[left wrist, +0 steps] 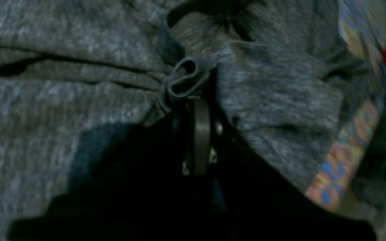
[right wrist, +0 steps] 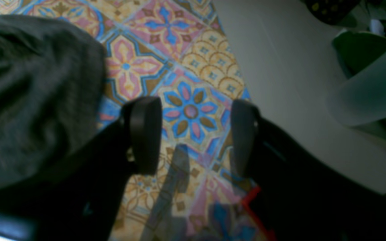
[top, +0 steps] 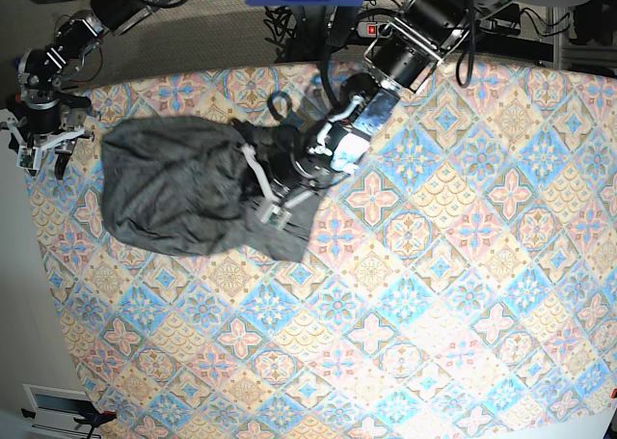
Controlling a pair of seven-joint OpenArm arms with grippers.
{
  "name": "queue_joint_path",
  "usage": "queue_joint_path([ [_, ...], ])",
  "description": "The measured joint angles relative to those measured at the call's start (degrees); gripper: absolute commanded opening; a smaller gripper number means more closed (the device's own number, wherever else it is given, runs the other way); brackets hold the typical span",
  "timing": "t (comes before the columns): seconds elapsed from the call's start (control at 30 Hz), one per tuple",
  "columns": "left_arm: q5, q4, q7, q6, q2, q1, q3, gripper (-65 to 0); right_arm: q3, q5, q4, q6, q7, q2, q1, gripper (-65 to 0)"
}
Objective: Layout the t-shirt on the table in an organized manner, then fold the t-shirt properly
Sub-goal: 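Carry the folded fabric with the left gripper further toward the right gripper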
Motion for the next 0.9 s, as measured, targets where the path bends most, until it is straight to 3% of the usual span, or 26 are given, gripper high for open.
queue_joint_path([
  [0.43,0.4,5.1,1.3,-0.2,-0.1,-1.9,0.5,-61.9,0.0,0.0,0.0,0.0,0.0,0.0,0.0,-33.7],
  [0.5,0.7,5.1,1.4,-1.8,-0.3,-2.2,2.8,-61.9,0.0,0.0,0.0,0.0,0.0,0.0,0.0,-33.7],
  [0.67,0.7,2.4,4.2,-10.0,0.3,-5.6,15.8,-61.9,0.0,0.0,0.0,0.0,0.0,0.0,0.0,-33.7],
  [0.8,0.3,1.7,6.0,-9.9,0.1,-5.4,17.3,-61.9,0.0,0.0,0.0,0.0,-0.1,0.1,0.0,-33.7],
  [0.9,0.6,4.1,6.0,-9.4,-0.5,-5.7,13.6,-61.9,0.0,0.0,0.0,0.0,-0.1,0.0,0.1,-33.7],
])
